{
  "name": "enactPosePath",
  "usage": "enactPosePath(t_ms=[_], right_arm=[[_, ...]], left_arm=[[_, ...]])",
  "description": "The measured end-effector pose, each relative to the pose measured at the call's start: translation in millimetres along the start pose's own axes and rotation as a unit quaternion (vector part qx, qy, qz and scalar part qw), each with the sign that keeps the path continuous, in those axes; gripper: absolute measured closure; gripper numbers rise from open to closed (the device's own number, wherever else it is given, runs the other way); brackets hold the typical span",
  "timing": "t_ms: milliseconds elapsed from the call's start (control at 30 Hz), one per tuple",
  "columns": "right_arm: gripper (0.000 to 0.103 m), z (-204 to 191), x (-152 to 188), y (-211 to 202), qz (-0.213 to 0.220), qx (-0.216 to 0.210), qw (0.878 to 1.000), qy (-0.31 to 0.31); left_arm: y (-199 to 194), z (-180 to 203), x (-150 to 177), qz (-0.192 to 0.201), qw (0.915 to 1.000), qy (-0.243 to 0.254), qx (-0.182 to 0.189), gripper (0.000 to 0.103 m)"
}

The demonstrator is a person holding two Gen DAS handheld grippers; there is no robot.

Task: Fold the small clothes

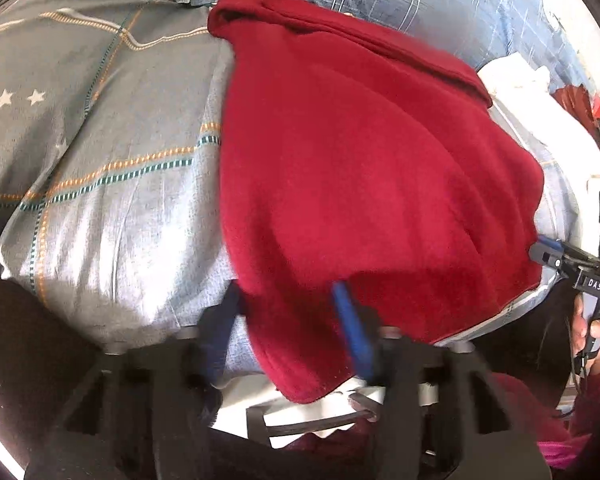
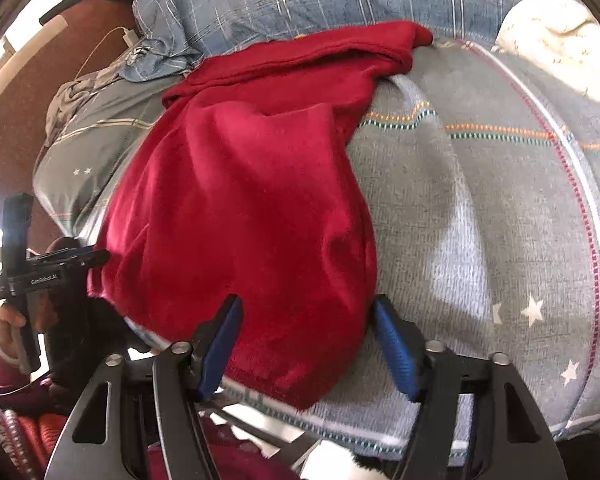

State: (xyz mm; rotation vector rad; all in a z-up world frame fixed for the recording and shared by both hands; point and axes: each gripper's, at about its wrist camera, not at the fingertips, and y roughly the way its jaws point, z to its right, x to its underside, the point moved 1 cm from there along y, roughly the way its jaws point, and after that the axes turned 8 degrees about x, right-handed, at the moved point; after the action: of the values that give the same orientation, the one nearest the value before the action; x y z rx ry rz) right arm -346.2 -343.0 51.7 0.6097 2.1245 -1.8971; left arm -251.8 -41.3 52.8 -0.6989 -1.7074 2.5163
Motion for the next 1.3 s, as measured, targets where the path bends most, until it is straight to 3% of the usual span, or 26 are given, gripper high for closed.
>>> enactPosePath(t_ms=[33, 67, 100, 233, 367, 467, 567, 633, 733, 800, 867, 1100, 1167, 1233, 1267, 1300], right_arm=[[0.077, -1.8, -0.8, 0.2, 0.005, 0.011, 1.000, -0.003], [0.089, -2.7, -2.4, 0.4, 0.007, 0.016, 1.000, -0.005], [0.093, -2.2, -4.1, 0.2, 0.004, 0.005, 1.000, 0.002], [0.093, -3.2, -3.5, -15.6, 0.005, -0.030, 1.000, 0.006], [0.093, -7.1, 7.9, -28.1, -0.006, -0.072, 0.997, -0.009], [0.093, -5.4, 12.0, -14.1, -0.025, -0.057, 0.998, -0.010], [0.083, -0.6, 10.5, 0.4, -0.045, -0.056, 0.997, 0.014], [0.062, 0.3, 11.6, 4.1, -0.053, -0.065, 0.996, 0.021], [0.053, -2.7, 13.8, 3.4, -0.045, -0.077, 0.996, 0.009], [0.053, -9.6, 14.4, 4.3, -0.043, -0.070, 0.997, -0.004], [0.052, -13.0, 12.8, 4.9, -0.037, -0.068, 0.997, -0.010], [0.055, -12.5, 10.3, 5.8, -0.034, -0.069, 0.997, -0.008], [0.063, -8.7, 12.1, 4.1, -0.030, -0.069, 0.997, -0.008], [0.083, -9.6, 11.5, 4.2, -0.027, -0.067, 0.997, -0.011], [0.084, -9.2, 11.3, 4.3, -0.027, -0.074, 0.997, -0.007], [0.085, -9.7, 10.8, 3.5, -0.027, -0.080, 0.996, -0.004]], left_arm=[[0.8, 0.2, -0.7, 0.001, 1.0000, 0.005, -0.005, 0.079], [1.0, 0.7, -2.2, 0.001, 0.9999, 0.011, -0.008, 0.085], [-0.1, -0.9, -4.8, -0.002, 0.9999, 0.011, -0.005, 0.094], [-22.8, -12.2, -15.2, 0.000, 0.9996, -0.003, 0.028, 0.097], [-43.1, -14.2, -11.1, 0.009, 0.9998, 0.014, 0.009, 0.098], [-32.7, -14.4, -4.4, -0.007, 0.9998, 0.016, -0.008, 0.098], [-22.6, -11.7, -1.6, -0.013, 0.9998, 0.010, -0.006, 0.098], [-21.7, -11.5, -1.1, -0.011, 0.9998, 0.014, -0.011, 0.096], [-17.8, -10.9, -0.5, -0.012, 0.9996, 0.015, -0.022, 0.091], [-16.1, -12.3, -0.9, -0.011, 0.9997, 0.008, -0.019, 0.082], [-13.2, -12.9, -2.1, -0.009, 0.9998, 0.001, -0.016, 0.074], [-7.2, -7.0, -3.7, -0.007, 0.9997, 0.007, -0.021, 0.071], [-6.4, -6.4, -3.8, -0.006, 0.9997, 0.006, -0.021, 0.071], [-5.7, -5.0, -4.3, -0.004, 0.9997, 0.010, -0.021, 0.071], [-5.6, -4.1, -4.5, -0.005, 0.9997, 0.013, -0.020, 0.073], [-6.2, -3.2, -4.8, -0.007, 0.9997, 0.016, -0.016, 0.091]])
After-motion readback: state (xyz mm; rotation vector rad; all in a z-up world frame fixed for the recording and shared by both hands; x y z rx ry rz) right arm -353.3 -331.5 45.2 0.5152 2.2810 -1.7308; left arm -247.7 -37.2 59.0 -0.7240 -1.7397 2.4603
